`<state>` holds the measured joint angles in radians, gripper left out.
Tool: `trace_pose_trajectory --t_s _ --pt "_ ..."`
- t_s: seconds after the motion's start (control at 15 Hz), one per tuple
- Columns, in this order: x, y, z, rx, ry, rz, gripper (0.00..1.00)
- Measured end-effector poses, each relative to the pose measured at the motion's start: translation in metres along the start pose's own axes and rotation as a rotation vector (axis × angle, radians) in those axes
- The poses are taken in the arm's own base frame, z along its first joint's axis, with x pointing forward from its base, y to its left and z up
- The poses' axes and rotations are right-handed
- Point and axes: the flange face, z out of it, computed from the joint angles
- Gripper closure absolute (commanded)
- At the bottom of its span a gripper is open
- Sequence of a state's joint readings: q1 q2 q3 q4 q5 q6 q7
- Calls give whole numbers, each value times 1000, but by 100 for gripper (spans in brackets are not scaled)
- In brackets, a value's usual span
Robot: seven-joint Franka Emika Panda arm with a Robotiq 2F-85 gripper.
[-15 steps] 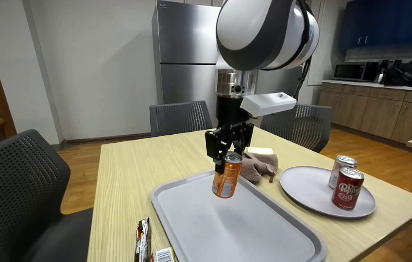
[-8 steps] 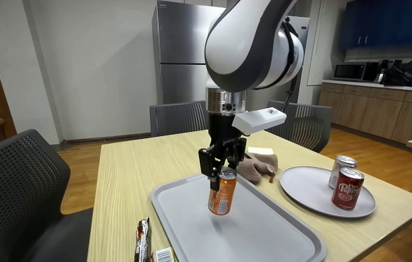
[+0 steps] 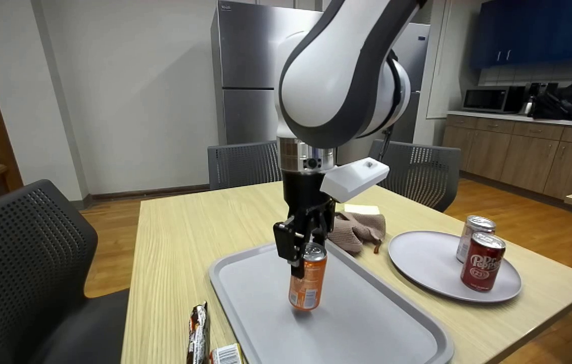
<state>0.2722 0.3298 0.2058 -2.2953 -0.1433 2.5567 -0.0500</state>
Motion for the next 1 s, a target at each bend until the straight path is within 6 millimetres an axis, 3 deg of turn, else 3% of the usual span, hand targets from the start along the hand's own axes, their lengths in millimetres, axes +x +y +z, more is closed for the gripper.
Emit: trace_pose_trajectory --t_s 1.0 --pt "0 -8 12 -19 -22 -49 62"
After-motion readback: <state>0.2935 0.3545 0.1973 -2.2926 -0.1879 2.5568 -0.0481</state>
